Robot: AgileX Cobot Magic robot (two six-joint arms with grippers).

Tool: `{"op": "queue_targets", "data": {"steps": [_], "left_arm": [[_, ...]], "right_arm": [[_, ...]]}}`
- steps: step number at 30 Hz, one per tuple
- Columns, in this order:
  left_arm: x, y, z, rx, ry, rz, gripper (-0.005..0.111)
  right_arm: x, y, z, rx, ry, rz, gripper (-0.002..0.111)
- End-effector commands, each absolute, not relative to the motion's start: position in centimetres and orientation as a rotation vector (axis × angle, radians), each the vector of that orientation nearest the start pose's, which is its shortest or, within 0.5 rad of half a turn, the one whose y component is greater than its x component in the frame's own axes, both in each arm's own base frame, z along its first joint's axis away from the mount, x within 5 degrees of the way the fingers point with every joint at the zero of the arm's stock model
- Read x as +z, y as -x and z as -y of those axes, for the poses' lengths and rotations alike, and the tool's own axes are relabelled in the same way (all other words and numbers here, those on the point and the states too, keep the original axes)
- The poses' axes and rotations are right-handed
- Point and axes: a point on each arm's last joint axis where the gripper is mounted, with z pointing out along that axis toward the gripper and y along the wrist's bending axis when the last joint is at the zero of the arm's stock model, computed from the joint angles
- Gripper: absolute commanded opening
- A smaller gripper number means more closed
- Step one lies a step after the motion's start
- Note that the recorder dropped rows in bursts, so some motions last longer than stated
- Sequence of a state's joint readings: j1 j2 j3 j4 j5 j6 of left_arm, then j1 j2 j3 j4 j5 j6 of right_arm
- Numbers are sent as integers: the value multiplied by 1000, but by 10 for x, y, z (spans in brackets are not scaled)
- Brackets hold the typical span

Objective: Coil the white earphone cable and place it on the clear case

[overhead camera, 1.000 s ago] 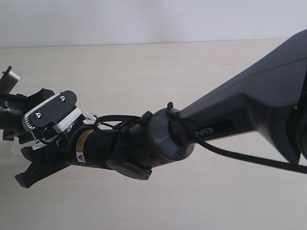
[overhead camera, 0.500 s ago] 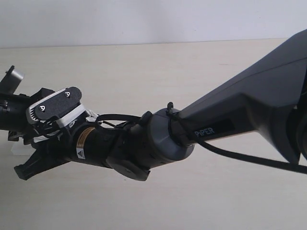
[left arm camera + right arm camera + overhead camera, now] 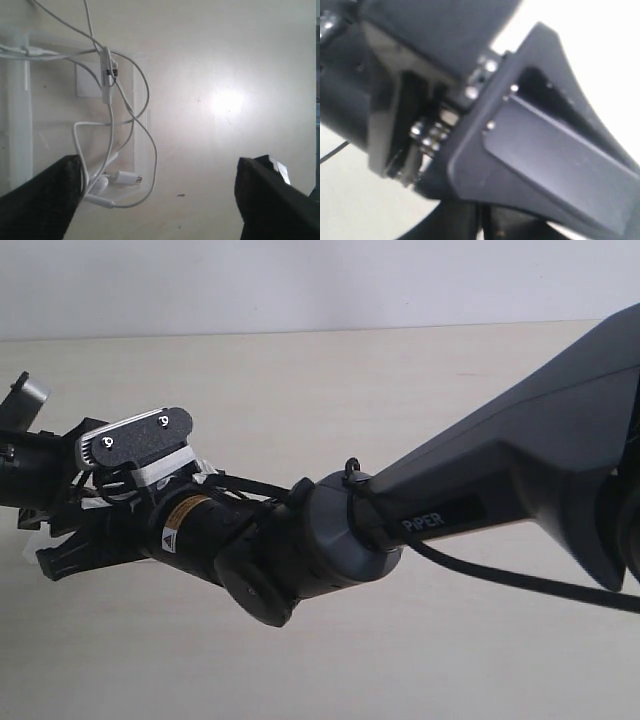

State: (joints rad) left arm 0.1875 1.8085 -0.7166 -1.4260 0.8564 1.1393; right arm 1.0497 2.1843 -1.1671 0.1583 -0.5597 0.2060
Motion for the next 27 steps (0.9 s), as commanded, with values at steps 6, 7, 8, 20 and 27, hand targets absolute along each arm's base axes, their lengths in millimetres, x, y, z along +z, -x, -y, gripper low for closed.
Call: {"op": "queue_targets", "data": {"steps": [6, 7, 8, 20, 27], "left_arm": [[132, -284, 16, -1166, 205, -2552, 79], [132, -284, 16, -1166, 205, -2552, 79], [132, -284, 16, -1165, 203, -2553, 79], [136, -280, 21, -1273, 156, -2534, 79], [142, -277, 26, -1370, 57, -2496, 79]], "right_arm": [[113, -237, -378, 776, 561, -1962, 0], [113, -237, -378, 767, 563, -1963, 0], [112, -238, -377, 753, 561, -1968, 0], [107, -241, -371, 639, 552, -2019, 0], [104, -245, -365, 567, 503, -2048, 0]]}}
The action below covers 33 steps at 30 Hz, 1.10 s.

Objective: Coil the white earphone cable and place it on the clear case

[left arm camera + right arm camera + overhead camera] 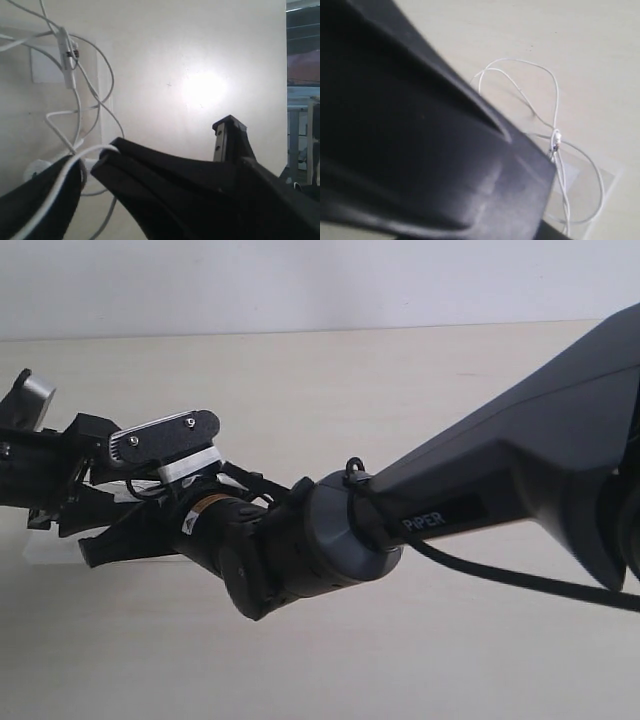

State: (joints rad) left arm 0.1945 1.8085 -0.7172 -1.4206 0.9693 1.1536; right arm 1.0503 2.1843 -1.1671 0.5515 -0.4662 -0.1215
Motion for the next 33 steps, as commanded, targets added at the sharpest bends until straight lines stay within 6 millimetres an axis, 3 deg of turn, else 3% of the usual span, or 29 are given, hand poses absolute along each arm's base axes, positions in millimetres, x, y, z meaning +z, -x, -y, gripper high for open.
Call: {"op": "queue_targets", "data": {"steps": [1, 11, 17, 24, 33], "left_arm": [[142, -277, 26, -1370, 51, -2490, 79], [142, -278, 25, -1364, 48, -2472, 79], [144, -285, 7, -1313, 178, -2393, 79], [145, -292, -12, -1231, 317, -2319, 79], [147, -287, -8, -1302, 224, -2319, 79]], "right_arm": [[104, -245, -365, 562, 497, -2049, 0], [105, -245, -364, 559, 488, -2048, 0], [104, -245, -365, 559, 502, -2047, 0], [104, -244, -365, 561, 521, -2050, 10], [104, -244, -365, 561, 525, -2052, 10]]}}
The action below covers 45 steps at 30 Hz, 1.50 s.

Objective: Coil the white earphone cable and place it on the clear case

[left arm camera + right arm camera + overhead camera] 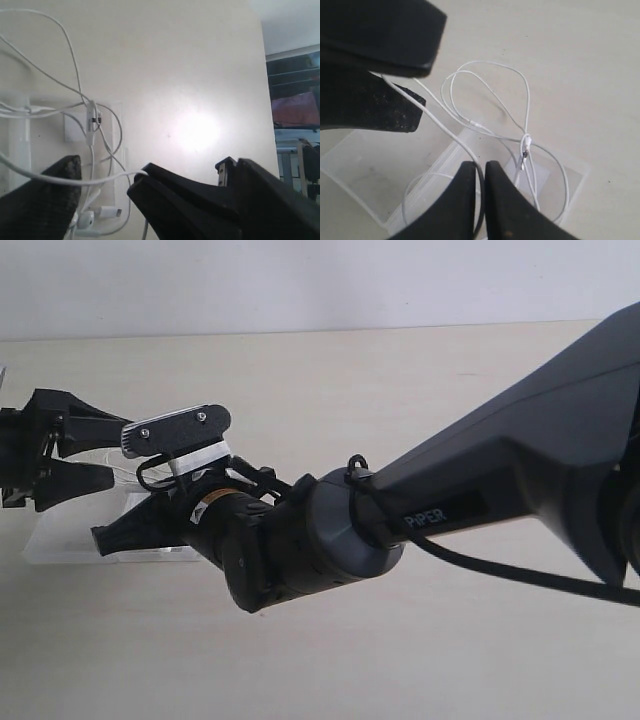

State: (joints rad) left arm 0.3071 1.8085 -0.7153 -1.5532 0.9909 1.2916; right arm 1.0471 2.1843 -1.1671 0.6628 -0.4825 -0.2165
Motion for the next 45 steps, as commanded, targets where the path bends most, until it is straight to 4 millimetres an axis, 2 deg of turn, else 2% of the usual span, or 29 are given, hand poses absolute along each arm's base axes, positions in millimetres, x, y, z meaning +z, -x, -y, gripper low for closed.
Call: {"op": "queue_targets", "data": {"steps": [1, 4, 9, 13, 18, 20, 23, 26, 34, 41, 45], "left_arm": [[148, -286, -7, -1320, 197, -2326, 79], [146, -283, -8, -1301, 158, -2352, 79], [143, -284, -22, -1230, 231, -2358, 79], [152, -277, -22, -1398, 180, -2292, 79], [155, -277, -24, -1413, 163, -2253, 79], [157, -277, -32, -1409, 199, -2214, 79], [160, -279, -47, -1358, 246, -2136, 79], [163, -282, -53, -1320, 255, -2082, 79], [167, -286, -56, -1256, 215, -2010, 79], [168, -287, -56, -1227, 186, -1990, 79], [168, -288, -57, -1227, 191, -1986, 79]], "right_arm": [[104, -244, -365, 561, 525, -2052, 10], [103, -243, -365, 561, 535, -2065, 10], [101, -242, -365, 562, 545, -2085, 10], [102, -245, -363, 533, 500, -2077, 10], [98, -241, -362, 512, 559, -2127, 10], [97, -241, -362, 514, 562, -2132, 14], [99, -241, -362, 515, 568, -2130, 27], [107, -240, -363, 526, 584, -2125, 39], [132, -237, -363, 563, 605, -2093, 55], [151, -240, -364, 570, 600, -2008, 59], [163, -245, -373, 590, 609, -1948, 59]]}}
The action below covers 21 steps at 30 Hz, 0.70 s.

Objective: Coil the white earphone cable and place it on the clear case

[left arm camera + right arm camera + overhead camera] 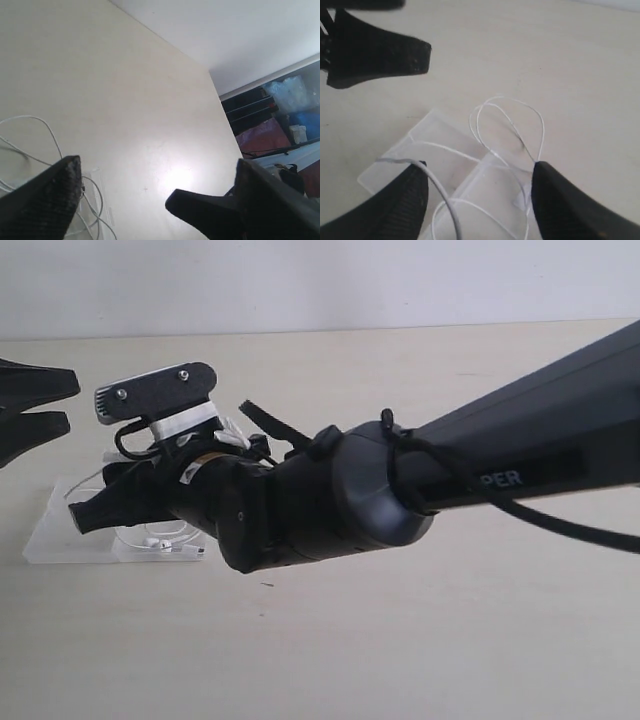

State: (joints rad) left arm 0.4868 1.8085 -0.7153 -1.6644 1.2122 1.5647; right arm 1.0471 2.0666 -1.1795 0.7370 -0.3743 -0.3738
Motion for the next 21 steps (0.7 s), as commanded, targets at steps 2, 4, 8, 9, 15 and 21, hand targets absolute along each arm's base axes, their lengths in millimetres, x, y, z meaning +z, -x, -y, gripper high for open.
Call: {"op": "queue_targets", "data": {"steps": [2, 4, 8, 9, 15, 21], "left_arm": [[168, -288, -57, -1227, 191, -1986, 79], [168, -288, -57, -1227, 191, -1986, 79], [168, -287, -56, -1227, 186, -1990, 79], [168, -287, -56, -1227, 186, -1990, 79], [168, -287, -56, -1227, 186, -1990, 79], [168, -287, -56, -1218, 172, -1989, 79]], "right_arm": [[166, -248, -379, 600, 613, -1936, 59], [164, -250, -386, 608, 629, -1940, 59], [147, -253, -394, 626, 662, -2022, 59], [141, -255, -395, 645, 661, -2079, 59], [126, -264, -388, 701, 682, -2293, 59], [136, -277, -381, 756, 784, -2433, 59]]}}
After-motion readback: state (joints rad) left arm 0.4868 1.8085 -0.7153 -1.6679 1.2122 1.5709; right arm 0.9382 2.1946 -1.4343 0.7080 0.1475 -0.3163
